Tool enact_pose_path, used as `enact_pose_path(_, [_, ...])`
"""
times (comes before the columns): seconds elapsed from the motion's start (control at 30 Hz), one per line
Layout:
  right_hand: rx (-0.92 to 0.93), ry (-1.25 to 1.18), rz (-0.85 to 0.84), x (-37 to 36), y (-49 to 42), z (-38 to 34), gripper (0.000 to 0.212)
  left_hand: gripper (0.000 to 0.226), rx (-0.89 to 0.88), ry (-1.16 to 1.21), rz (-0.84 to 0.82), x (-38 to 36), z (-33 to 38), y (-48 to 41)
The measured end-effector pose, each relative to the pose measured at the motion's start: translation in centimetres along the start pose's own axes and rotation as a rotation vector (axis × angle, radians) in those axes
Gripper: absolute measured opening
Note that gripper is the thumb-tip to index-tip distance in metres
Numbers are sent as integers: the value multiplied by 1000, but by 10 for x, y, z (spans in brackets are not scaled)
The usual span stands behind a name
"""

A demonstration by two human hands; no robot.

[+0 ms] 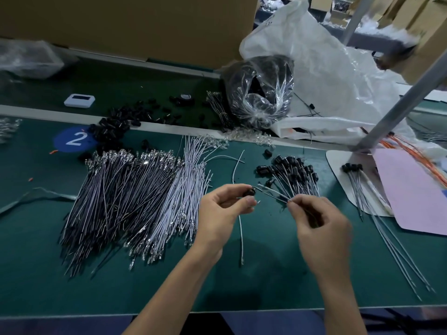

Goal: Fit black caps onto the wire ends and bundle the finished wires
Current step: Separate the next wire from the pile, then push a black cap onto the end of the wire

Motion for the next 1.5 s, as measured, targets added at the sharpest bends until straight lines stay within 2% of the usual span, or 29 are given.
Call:
enact_pose_path(0.33, [152,30,-27,-12,-5,-23,13,35,-123,-44,25,22,30,2])
enact_pose_path(0.67, [172,21,-27,-16,-9,-28,14,31,-115,-23,-6,24,32,5])
enact_pose_path(1.0, [121,-75,-105,-28,-7,-30,14,28,-95,-62,-75,19,29,9])
enact_pose_path(1.2, [97,-116,-116,-38,0,-31,16,36,-71,56,-22,19,27,8])
enact_pose_path(1.37, [63,-157,-99,-40,3,-33,18,14,7,231,-9,18,24,11])
enact_pose_path(1.5, [9,-226,-114,-41,6,-32,24,24,38,244,22,20,22,10])
Point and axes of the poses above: each hand's wrist, its own y-axis away from the middle knuckle, its own x-axis out of the back of the hand, z = x × y, the point moved 2 cm from there along -y, towards the middle knuckle, and after that the axes turned 13 degrees about y, right-handed, at the moved point
